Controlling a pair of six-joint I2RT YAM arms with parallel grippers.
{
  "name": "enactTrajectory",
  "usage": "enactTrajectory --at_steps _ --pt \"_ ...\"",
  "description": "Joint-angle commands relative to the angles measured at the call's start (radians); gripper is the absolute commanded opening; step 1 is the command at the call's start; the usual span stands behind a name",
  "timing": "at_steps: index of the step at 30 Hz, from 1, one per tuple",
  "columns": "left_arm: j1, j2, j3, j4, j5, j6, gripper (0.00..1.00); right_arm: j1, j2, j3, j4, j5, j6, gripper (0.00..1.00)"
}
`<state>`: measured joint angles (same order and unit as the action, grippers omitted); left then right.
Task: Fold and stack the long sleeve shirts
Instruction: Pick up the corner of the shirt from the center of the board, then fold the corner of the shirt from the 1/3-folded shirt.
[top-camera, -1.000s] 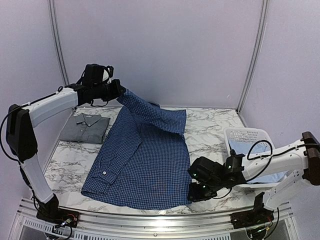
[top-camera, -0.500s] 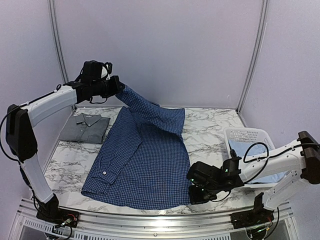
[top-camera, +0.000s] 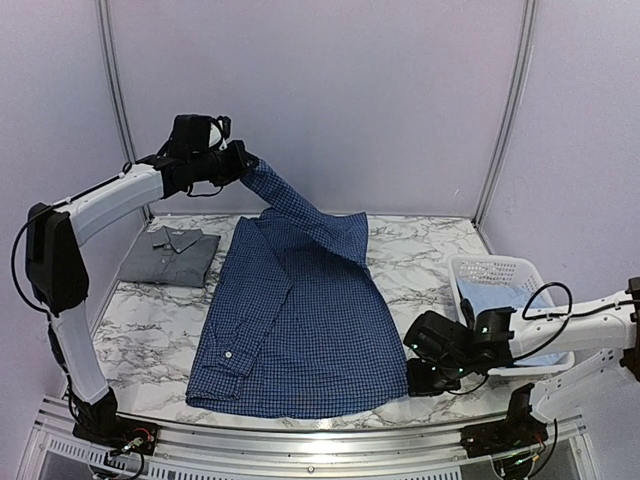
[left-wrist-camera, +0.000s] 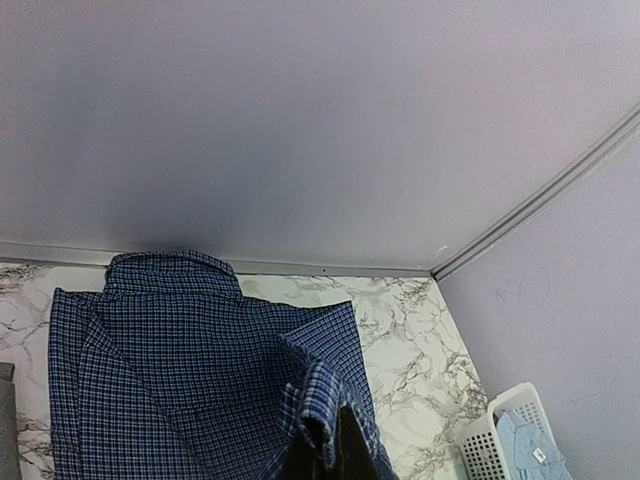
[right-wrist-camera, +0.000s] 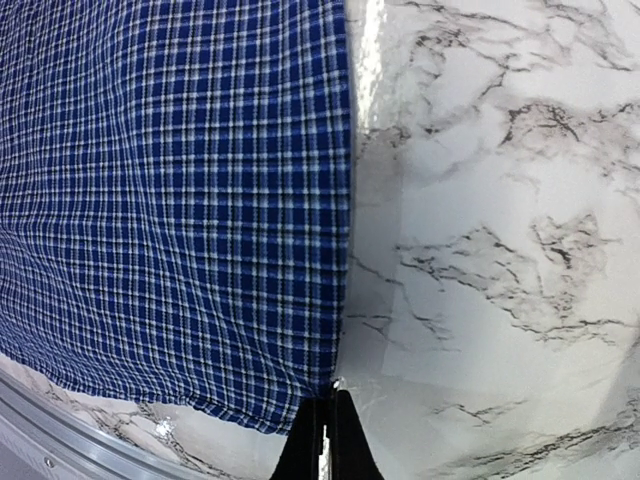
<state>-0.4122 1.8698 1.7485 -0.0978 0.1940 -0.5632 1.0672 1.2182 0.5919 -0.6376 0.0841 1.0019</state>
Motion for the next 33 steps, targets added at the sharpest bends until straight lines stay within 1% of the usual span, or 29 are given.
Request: enactTrajectory --at_steps 1,9,15,24,33 --pt "0.004 0.004 0.05 0.033 -0.002 -0.005 0.0 -0.006 -0.014 0.039 -0.054 0.022 -0.027 0.0" --pt "0.021 -0.023 0.056 -0.008 -0.04 0.028 0.0 0.063 0.096 0.201 -0.037 -0.018 -0.114 0.0" --pt "0.053 -0.063 0.023 -0.013 -0.047 0.039 0.0 0.114 0.24 0.331 -0.003 -0.136 -0.207 0.0" --pt "0.134 -0.134 -0.065 -0.014 -0.056 0.047 0.0 0.123 0.391 0.486 0.044 -0.241 -0.338 0.0" --pt "0.219 -0.135 -0.103 -0.032 -0.042 0.072 0.0 0.124 0.569 0.648 0.092 -0.337 -0.436 0.0"
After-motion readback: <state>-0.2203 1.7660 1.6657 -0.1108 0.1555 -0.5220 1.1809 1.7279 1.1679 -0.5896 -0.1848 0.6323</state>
